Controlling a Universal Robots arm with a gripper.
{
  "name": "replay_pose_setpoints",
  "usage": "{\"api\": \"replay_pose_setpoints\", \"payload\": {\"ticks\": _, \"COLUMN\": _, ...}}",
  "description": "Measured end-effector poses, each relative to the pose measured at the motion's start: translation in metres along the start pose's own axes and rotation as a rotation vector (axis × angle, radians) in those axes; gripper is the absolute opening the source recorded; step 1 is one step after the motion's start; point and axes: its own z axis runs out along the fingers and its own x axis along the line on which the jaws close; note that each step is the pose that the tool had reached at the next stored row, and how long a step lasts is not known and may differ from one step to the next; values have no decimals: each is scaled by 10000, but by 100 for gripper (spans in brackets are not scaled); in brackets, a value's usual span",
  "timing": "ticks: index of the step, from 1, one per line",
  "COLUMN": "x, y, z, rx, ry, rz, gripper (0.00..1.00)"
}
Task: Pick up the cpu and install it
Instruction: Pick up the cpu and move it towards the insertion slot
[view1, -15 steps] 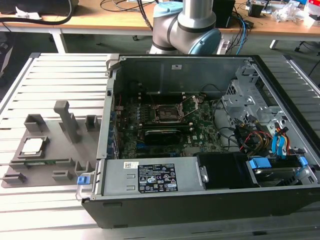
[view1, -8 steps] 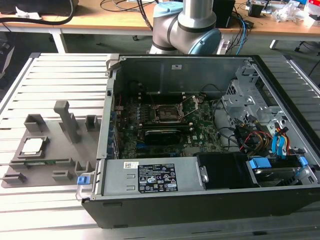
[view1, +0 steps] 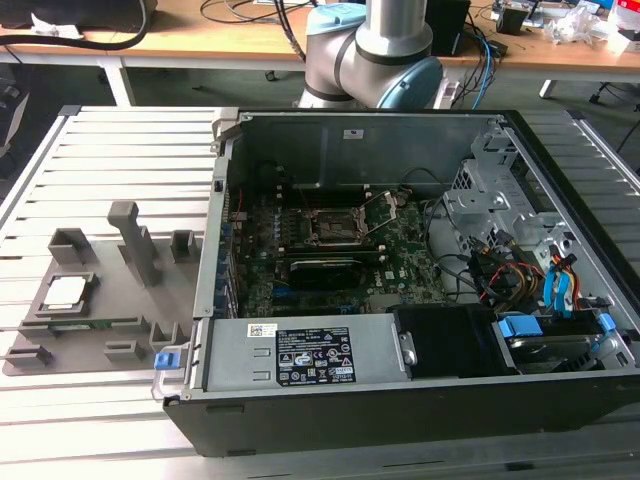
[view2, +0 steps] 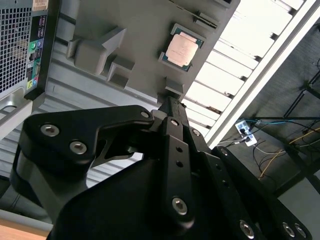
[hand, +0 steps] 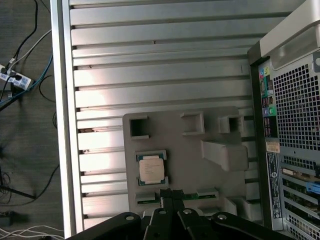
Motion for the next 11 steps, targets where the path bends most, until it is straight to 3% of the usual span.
{"api": "replay_pose_setpoints", "payload": {"ticks": 3, "x": 0, "y": 0, "z": 0, "rx": 0, "ry": 0, "rz": 0, "gripper": 11}}
{"api": "replay_pose_setpoints", "payload": {"ticks": 5, "x": -1, "y": 0, "z": 0, "rx": 0, "ry": 0, "rz": 0, "gripper": 36}}
{"api": "replay_pose_setpoints", "payload": {"ticks": 7, "x": -1, "y": 0, "z": 0, "rx": 0, "ry": 0, "rz": 0, "gripper": 48}}
{"api": "replay_pose_setpoints", "payload": {"ticks": 8, "x": -1, "y": 0, "z": 0, "rx": 0, "ry": 0, "rz": 0, "gripper": 48}}
{"api": "replay_pose_setpoints", "payload": {"ticks": 11, "x": -2, "y": 0, "z": 0, "rx": 0, "ry": 0, "rz": 0, "gripper": 69}}
